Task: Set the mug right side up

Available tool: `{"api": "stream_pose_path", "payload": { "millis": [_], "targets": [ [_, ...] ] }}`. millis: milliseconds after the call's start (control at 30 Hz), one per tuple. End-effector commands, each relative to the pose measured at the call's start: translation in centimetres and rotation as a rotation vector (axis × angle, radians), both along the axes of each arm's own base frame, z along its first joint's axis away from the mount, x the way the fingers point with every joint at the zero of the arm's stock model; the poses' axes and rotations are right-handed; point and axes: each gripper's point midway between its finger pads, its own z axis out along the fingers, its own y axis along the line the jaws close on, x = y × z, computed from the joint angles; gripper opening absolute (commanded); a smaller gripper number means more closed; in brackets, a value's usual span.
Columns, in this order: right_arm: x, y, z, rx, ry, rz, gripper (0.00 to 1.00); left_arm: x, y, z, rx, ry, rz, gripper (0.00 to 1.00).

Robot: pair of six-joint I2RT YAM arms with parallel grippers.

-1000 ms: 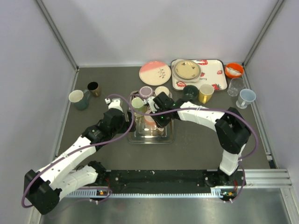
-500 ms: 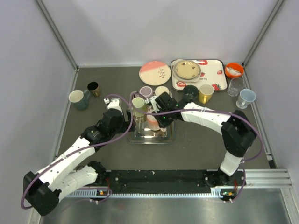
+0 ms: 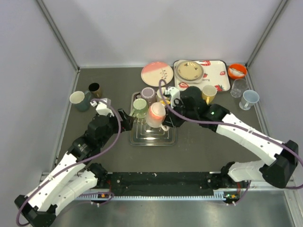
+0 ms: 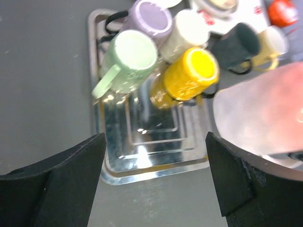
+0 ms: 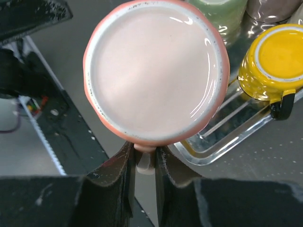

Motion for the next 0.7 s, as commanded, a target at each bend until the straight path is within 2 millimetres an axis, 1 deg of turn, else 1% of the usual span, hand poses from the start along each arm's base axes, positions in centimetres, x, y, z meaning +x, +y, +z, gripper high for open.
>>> {"api": "stream_pose_path", "payload": {
  "millis": [0,33,67,100,133,167,200,233,267,300,333,367,400,433,467,500,533,567,633,667],
  "targets": [
    [1.5,1.6,8.4,0.414,-0.01,-0.054,0.0,-0.1,-2.3,4.5,-0.193,-0.172,-0.093,0.91],
    [2.0,1.7,9.5,0.484,-0.02,-0.056,0.0,-0.9,-3.0,5.4,-0.236,-0.2,-0.153,0.91],
    [2.3,1.5,10.6,0.551,0.015,-0.066,0.0,-1.3,-3.6,5.9,-0.272,-0.214,-0.185,0.92],
    [2.4,1.6,11.3,0.589,0.021,-0.067,0.0,-1.6,-4.1,5.6,-0.298,-0.22,-0.215,0.92],
    [2.7,1.7,12.5,0.647,-0.003,-0.055,0.0,-2.1,-4.5,7.3,-0.354,-0.28,-0.247,0.92],
    [2.8,1.7,13.6,0.709,0.025,-0.06,0.0,-3.2,-5.6,8.0,-0.407,-0.288,-0.325,0.92],
    [2.8,1.8,14.1,0.744,0.036,-0.052,0.0,-3.4,-6.0,7.6,-0.431,-0.293,-0.35,0.92],
    [2.7,2.0,15.5,0.807,0.007,-0.019,0.0,-4.1,-6.2,9.3,-0.485,-0.35,-0.386,0.91],
    [2.5,2.1,16.2,0.854,0.044,-0.021,0.0,-4.8,-6.8,9.6,-0.523,-0.35,-0.431,0.92],
    [2.6,2.2,16.7,0.891,0.047,-0.011,0.0,-5.2,-7.1,9.1,-0.538,-0.348,-0.458,0.92],
    [2.5,2.3,16.8,0.917,0.057,0.003,0.0,-5.7,-7.2,10.4,-0.578,-0.404,-0.484,0.92],
    [1.9,2.3,18.5,0.989,0.056,0.046,0.0,-6.1,-7.6,9.8,-0.599,-0.389,-0.514,0.92],
    [1.6,2.4,19.0,1.018,0.067,0.068,0.0,-6.3,-7.7,10.2,-0.62,-0.404,-0.528,0.93],
    [1.5,2.7,18.6,1.029,0.093,0.093,0.0,-6.4,-7.9,10.2,-0.641,-0.401,-0.538,0.93],
    [0.9,2.6,20.0,1.093,0.09,0.128,0.0,-6.6,-8.0,10.5,-0.662,-0.425,-0.553,0.94],
    [0.8,2.6,20.1,1.113,0.101,0.14,0.0,-6.5,-8.0,10.6,-0.671,-0.428,-0.555,0.94],
    [0.7,2.8,19.8,1.122,0.12,0.156,0.0,-6.4,-8.2,10.5,-0.682,-0.419,-0.556,0.95],
    [0.6,2.7,20.1,1.139,0.13,0.164,0.0,-6.5,-8.2,11.2,-0.7,-0.446,-0.564,0.95],
    [0.4,2.8,19.8,1.138,0.143,0.168,0.0,-6.5,-8.3,11.7,-0.723,-0.459,-0.572,0.95],
    [0.4,2.8,19.7,1.136,0.142,0.168,0.0,-6.6,-8.2,12.6,-0.74,-0.493,-0.581,0.95]
  ]
}}
